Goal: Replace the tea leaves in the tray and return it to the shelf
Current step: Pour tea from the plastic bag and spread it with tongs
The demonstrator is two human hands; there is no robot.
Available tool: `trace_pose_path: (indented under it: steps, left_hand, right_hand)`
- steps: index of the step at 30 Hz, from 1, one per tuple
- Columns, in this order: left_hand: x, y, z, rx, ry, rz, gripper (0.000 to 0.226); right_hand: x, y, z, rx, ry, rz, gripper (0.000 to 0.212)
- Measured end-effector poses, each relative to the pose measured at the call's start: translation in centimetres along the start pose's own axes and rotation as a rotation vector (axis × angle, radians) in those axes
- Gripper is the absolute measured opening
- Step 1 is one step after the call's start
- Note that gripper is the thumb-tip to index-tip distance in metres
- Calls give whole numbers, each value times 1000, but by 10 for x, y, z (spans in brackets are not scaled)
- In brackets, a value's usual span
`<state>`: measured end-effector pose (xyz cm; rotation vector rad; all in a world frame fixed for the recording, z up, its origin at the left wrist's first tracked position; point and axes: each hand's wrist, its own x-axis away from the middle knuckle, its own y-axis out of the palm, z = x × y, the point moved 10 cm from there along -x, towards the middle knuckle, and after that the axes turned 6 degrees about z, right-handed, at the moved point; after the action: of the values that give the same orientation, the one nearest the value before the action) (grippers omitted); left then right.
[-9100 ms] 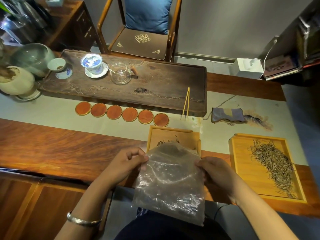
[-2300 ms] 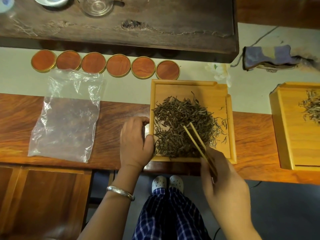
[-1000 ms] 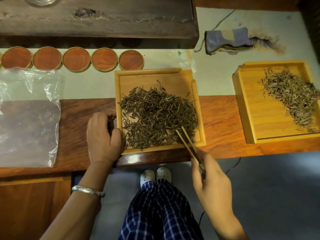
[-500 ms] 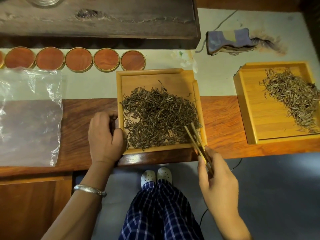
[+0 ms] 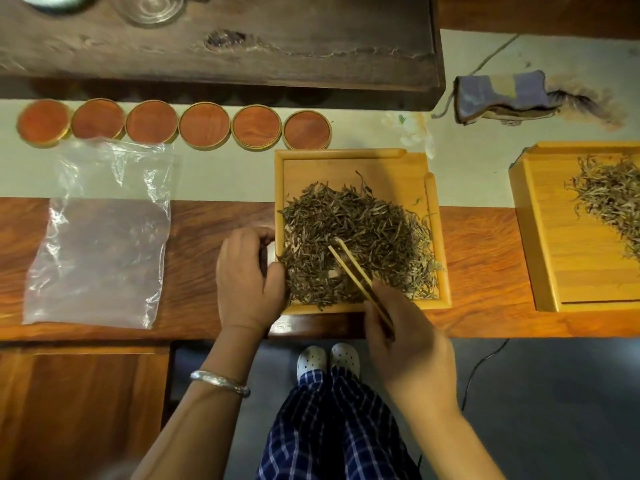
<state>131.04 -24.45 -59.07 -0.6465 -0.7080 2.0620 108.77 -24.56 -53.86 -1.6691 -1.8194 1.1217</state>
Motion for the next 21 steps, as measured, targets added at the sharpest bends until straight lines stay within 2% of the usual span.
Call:
trace_pose_path:
  steps: [7, 12, 17, 21]
  left_hand:
    - [1, -2, 1, -27, 7, 1, 23]
    - [0, -1, 1, -37, 3, -7, 28]
    - [1, 0, 1, -35, 2, -13, 23]
    - [0, 0, 0, -37, -2, -11, 25]
  right_hand:
    - [-12, 20, -23, 22, -49, -97, 28]
    - [-22, 15, -25, 17, -43, -52, 28]
    - [-17, 24, -35, 31, -113, -121, 28]
    - [-16, 23, -28, 26, -84, -132, 27]
